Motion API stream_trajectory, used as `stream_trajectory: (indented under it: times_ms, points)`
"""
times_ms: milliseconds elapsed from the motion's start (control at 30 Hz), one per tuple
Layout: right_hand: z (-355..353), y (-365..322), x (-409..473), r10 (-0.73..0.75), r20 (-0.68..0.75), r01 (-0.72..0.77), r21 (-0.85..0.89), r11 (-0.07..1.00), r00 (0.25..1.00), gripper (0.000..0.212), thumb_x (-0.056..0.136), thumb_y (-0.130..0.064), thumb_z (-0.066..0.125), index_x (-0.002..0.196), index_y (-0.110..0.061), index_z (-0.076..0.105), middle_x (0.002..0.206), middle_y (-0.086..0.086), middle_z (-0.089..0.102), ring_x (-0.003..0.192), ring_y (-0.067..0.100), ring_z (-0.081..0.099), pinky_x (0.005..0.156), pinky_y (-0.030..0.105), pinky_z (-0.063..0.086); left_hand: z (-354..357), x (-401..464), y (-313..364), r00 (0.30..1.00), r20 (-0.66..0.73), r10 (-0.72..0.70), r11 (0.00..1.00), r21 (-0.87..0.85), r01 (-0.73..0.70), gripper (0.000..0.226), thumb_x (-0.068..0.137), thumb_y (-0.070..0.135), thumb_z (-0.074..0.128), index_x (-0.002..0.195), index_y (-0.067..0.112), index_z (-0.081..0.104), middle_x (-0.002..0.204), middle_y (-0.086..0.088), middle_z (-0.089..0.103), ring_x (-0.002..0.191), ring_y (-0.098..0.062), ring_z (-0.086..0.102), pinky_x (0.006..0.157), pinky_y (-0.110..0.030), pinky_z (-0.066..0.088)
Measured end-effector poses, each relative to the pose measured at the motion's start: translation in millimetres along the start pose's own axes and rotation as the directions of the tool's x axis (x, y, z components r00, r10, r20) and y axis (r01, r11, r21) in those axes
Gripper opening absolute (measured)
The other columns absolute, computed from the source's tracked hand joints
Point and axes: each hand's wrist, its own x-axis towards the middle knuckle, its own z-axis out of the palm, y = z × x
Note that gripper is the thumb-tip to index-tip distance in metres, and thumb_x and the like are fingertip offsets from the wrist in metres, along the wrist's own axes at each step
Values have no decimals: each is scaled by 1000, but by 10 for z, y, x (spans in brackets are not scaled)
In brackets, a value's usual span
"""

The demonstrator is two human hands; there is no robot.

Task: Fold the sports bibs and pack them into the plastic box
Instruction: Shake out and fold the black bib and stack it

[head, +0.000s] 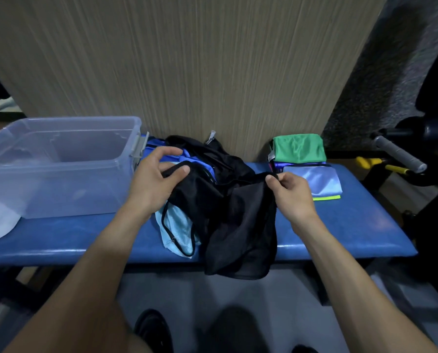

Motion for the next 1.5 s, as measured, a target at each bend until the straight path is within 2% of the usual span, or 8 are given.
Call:
stream_trajectory:
  times_ms: [200,300,367,600,900,1033,1300,1500]
  points:
    - [-97,-84,4,41,6,-39,-171,984,999,24,101,-25,57,95,-5,70,87,11,70,85,26,63,81,40,52,29,19,-8,979,-160,128,977,191,-97,10,98,35,66,94,27,69,81,7,72,70,-11,66,66,-28,49]
    - [-124,-281,-73,162,182,-197,193,961,970,37,97,-18,67,133,-17,62,110,0,73,99,16,68,87,31,56,33,-1,41,969,-177,170,955,271,-119,18,95,42,68,84,28,68,74,16,67,63,-5,60,62,-21,42]
    - [-161,-397,-131,115,376,-277,412,868,919,49,94,-6,67,138,-25,59,85,-5,71,74,11,64,72,29,54,42,-23,63,971,-162,174,957,262,-128,20,93,42,71,80,26,71,71,14,69,62,-2,60,63,-19,43]
    - [-98,-741,-304,-114,435,-224,651,725,893,26,97,6,53,108,-9,71,90,8,76,70,15,74,64,25,60,32,-65,142,975,210,73,958,-288,-10,23,92,8,67,114,9,74,117,-9,74,113,-20,67,106,-35,49]
    - [653,-276,-574,-204,560,-8,352,936,803,58,79,14,75,131,-9,60,121,9,72,112,15,67,99,28,51,341,-162,38,961,258,-98,965,-211,155,24,106,10,48,116,5,69,100,-10,73,94,-18,69,78,-30,61]
    - [656,-246,-499,-219,493,66,309,949,842,47,83,14,72,123,-10,66,111,10,75,105,10,69,92,23,52,236,-83,23,978,195,-77,958,-257,127,24,106,6,48,115,12,69,97,-5,74,91,-14,71,74,-24,59]
    - [371,-308,-406,-136,540,-106,394,913,831,45,85,13,70,126,-7,65,113,11,76,107,20,73,85,22,56,-3,74,66,977,-215,-14,888,-451,-86,16,103,6,55,114,8,66,83,4,74,80,-10,67,81,-30,57]
    - [373,-334,-387,-4,369,-162,418,894,930,28,89,10,69,106,-13,72,95,10,79,85,16,74,80,24,57,37,-38,100,985,-148,85,977,-181,-111,7,98,18,68,98,19,61,78,-4,76,72,-18,71,73,-37,58]
